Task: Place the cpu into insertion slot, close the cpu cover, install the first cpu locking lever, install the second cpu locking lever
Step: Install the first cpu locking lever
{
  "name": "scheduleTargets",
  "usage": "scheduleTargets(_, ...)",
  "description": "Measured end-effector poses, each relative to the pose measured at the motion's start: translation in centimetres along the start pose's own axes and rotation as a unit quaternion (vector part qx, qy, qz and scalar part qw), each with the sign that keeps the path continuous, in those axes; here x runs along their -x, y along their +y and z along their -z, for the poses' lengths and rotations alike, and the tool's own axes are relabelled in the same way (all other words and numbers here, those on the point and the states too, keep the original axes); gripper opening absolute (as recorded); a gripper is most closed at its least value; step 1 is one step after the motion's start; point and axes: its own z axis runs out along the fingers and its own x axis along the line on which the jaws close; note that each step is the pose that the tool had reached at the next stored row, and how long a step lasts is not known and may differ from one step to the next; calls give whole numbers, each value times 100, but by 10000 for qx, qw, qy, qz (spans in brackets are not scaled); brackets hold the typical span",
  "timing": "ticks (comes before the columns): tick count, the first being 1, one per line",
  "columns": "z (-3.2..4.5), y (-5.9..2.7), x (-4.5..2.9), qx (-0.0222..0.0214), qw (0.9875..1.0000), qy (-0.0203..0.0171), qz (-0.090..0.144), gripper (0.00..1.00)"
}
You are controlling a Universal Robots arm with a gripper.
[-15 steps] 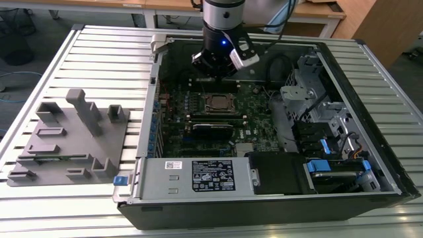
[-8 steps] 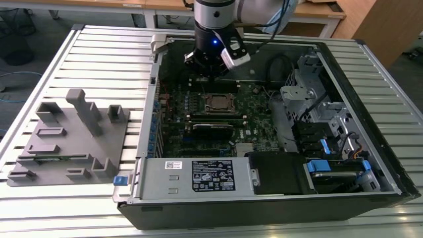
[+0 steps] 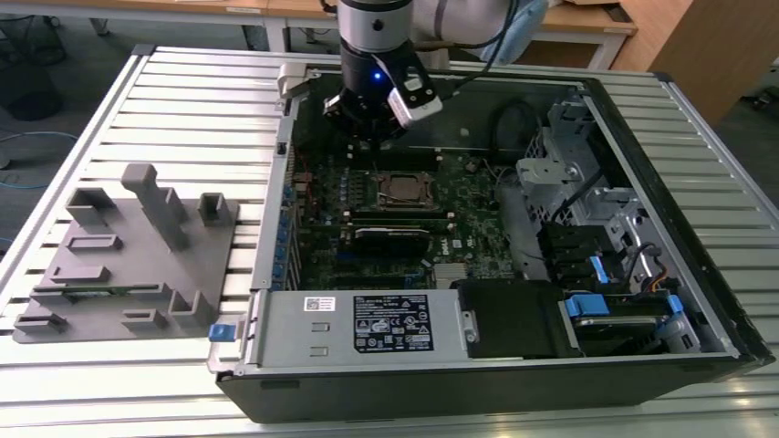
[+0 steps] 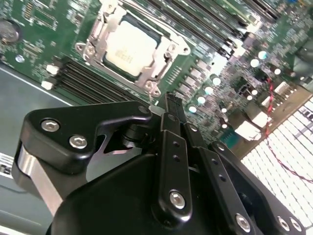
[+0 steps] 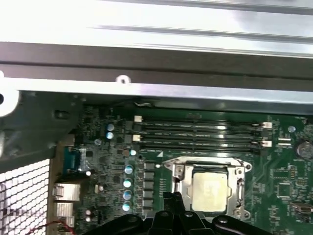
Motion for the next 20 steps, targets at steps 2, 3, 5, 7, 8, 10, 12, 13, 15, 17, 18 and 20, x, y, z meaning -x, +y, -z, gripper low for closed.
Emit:
scheduleTargets(2,0,4,-34,-1,10000,0,0,11)
scheduleTargets(3,-1,5,-49,-1,10000,0,0,11)
scheduleTargets(5,-1,7,-65,-2,10000,-1,0,11)
scheduleTargets(7,0,7,-66,-3,10000,0,1,11)
scheduleTargets(8,0,7,-66,-2,10000,0,0,11)
scheduleTargets(10,4,6,-67,-3,10000,1,0,11)
scheduleTargets(12,21,8,-66,-2,10000,0,0,11)
scheduleTargets(13,32,8,-65,-2,10000,0,0,11)
scheduleTargets(15,40,9,-65,-1,10000,-1,0,11)
scheduleTargets(17,40,9,-66,-2,10000,-1,0,11)
scheduleTargets(18,41,9,-69,-3,10000,-1,-1,11)
scheduleTargets(20,40,9,-85,-4,10000,0,0,11)
